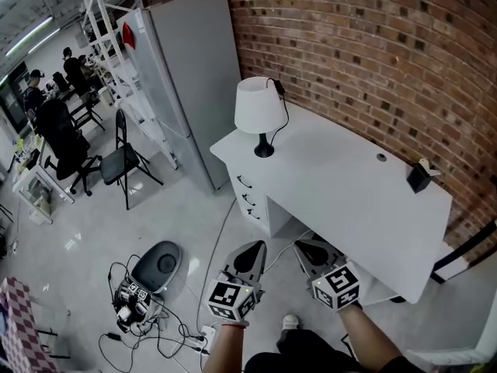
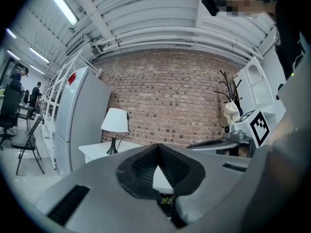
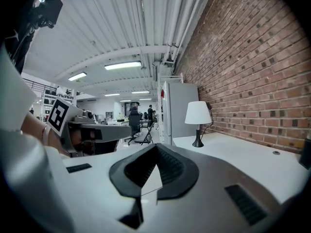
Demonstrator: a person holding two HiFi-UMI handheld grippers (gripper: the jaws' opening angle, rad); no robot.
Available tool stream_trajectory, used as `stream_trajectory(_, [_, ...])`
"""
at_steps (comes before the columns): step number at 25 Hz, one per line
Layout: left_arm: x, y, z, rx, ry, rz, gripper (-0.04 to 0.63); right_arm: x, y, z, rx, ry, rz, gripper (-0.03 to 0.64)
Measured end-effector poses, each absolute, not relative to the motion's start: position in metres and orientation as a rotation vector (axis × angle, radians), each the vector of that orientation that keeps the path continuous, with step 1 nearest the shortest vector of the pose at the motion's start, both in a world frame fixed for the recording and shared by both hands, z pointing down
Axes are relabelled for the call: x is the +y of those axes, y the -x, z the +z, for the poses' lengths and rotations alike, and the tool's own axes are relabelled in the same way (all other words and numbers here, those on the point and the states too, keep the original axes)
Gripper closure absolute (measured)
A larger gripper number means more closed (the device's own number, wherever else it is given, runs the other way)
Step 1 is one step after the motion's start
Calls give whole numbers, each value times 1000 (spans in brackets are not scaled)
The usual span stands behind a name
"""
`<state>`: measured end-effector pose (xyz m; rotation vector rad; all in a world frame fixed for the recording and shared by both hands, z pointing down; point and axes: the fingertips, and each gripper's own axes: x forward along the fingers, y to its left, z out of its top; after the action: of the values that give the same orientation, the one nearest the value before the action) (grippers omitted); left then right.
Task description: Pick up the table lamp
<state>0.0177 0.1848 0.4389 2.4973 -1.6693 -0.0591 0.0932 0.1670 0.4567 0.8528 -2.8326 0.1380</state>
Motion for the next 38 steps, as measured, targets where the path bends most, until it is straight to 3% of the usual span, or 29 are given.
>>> stream_trajectory(21, [57,-4,456,-1670,-2463,-34,592,46,-63,481,-2819,-790,193,617])
stream_trajectory(38, [-75,46,464,-1514,-2538,6,592,-71,3,501,-2747,-857,216,617])
